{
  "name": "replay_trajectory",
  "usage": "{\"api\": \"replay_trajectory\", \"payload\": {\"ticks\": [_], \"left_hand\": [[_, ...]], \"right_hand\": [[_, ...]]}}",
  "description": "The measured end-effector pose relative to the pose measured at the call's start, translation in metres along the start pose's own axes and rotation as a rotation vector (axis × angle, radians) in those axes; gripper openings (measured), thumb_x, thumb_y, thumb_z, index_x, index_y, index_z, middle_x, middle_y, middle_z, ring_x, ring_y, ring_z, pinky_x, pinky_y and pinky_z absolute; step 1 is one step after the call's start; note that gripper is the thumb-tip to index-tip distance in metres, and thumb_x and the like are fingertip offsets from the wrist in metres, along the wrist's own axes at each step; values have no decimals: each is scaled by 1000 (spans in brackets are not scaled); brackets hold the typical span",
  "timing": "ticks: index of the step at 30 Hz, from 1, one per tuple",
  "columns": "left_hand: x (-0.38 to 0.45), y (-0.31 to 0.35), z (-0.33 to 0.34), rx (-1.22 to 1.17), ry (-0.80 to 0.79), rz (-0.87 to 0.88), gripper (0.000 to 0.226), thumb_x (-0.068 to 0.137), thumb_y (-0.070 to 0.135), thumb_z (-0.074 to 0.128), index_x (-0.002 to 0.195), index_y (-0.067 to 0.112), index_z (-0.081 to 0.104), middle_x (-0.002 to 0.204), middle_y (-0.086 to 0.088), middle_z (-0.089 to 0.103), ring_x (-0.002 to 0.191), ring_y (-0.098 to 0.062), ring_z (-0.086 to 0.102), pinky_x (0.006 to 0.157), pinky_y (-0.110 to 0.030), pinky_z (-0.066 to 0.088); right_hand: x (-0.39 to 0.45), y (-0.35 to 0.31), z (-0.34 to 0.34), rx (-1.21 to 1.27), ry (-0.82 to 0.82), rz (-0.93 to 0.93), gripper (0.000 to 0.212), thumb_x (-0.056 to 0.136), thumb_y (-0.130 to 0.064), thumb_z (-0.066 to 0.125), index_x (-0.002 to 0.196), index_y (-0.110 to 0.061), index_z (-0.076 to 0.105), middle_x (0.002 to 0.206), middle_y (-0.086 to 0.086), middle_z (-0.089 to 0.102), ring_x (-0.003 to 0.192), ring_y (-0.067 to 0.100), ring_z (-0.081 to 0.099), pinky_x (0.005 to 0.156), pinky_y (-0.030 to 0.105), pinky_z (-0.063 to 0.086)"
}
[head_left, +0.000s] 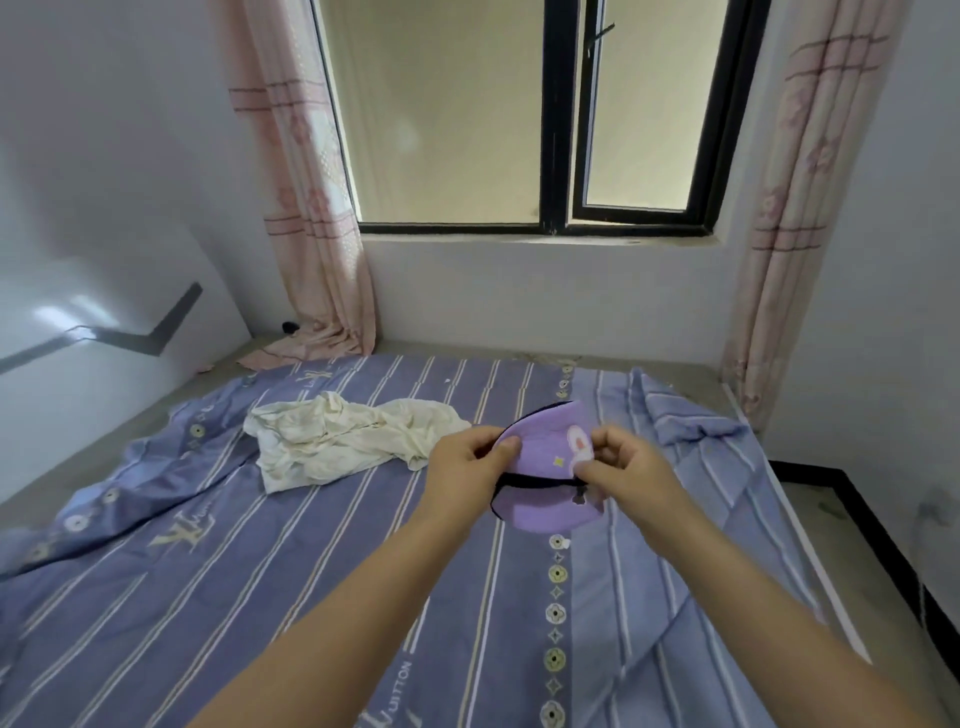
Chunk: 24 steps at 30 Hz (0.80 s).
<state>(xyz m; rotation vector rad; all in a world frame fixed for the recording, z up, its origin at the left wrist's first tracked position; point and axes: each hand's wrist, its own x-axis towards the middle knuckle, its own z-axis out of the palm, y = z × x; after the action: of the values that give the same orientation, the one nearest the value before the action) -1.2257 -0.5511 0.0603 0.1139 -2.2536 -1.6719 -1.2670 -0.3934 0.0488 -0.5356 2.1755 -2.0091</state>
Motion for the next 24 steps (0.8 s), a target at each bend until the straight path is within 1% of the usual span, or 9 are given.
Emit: {"api": "replay_trajectory", "payload": {"ticks": [2, 4, 6, 10, 13, 16, 18, 21, 24], "left_hand": [[-9, -11, -19, -58, 60, -94, 19, 87, 5, 51, 70, 3, 61, 60, -5, 41, 54, -15, 35, 48, -26, 26], [-25, -26, -41, -74, 62, -173, 23, 87, 6, 52, 67, 7, 61, 60, -6, 45, 52, -16, 39, 47, -25, 29], [-49, -46, -65, -87, 119, -258, 19, 88, 7, 52, 71, 3, 59, 69, -11, 47, 60, -20, 41, 52, -28, 30], [-122, -87, -121, -121, 383, -440, 22, 89, 10, 52, 68, 5, 56, 70, -11, 50, 62, -22, 46, 53, -26, 37], [-186, -113, -175, -72, 568, -544, 15, 87, 10, 54, 75, 11, 63, 67, -2, 58, 62, -15, 53, 56, -20, 44], [-250, -138, -244, 129, 722, -632, 15, 85, 8, 57, 98, 2, 63, 78, -6, 65, 66, -14, 54, 58, -13, 45], [-297, -153, -294, 310, 776, -704, 22, 84, 7, 58, 104, -1, 60, 100, -19, 67, 84, -25, 60, 74, -25, 45], [-371, -180, -376, 687, 743, -837, 32, 87, 13, 54, 116, 1, 54, 124, -19, 58, 115, -31, 51, 92, -32, 37], [-445, -205, -463, 909, 742, -984, 37, 89, 19, 49, 124, 6, 46, 132, -16, 50, 122, -29, 43, 97, -37, 38]], "right_hand": [[2, 5, 21, -9, -92, 50, 33, 82, 10, 50, 61, -16, 54, 54, 4, 48, 35, -2, 42, 38, 8, 33], [2, 11, 45, 4, -170, 80, 34, 83, 8, 48, 61, -16, 55, 48, -3, 50, 34, -3, 42, 37, 7, 33], [0, 19, 72, 28, -251, 81, 31, 84, 6, 49, 64, -16, 58, 39, -11, 56, 34, -3, 48, 36, 6, 35], [-17, 39, 153, 0, -594, 85, 16, 85, 0, 54, 78, -14, 61, 40, -12, 61, 38, -1, 53, 39, 8, 39], [-46, 50, 240, -96, -848, 117, 12, 84, -3, 58, 75, -11, 59, 33, -12, 56, 33, 0, 49, 38, 9, 38], [-80, 52, 340, -155, -987, 152, 17, 83, 0, 58, 69, -9, 55, 30, -7, 55, 27, -2, 47, 32, 9, 36], [-108, 50, 411, -207, -1070, 117, 22, 82, 0, 59, 63, -9, 51, 39, -1, 52, 26, -1, 47, 31, 9, 35], [-150, 47, 520, -268, -1176, 59, 28, 81, -4, 61, 57, -11, 47, 51, 3, 44, 39, 8, 53, 40, 17, 39], [-194, 41, 632, -324, -1209, -7, 20, 79, -6, 62, 62, -4, 52, 56, 7, 47, 49, 18, 53, 46, 21, 39]]}}
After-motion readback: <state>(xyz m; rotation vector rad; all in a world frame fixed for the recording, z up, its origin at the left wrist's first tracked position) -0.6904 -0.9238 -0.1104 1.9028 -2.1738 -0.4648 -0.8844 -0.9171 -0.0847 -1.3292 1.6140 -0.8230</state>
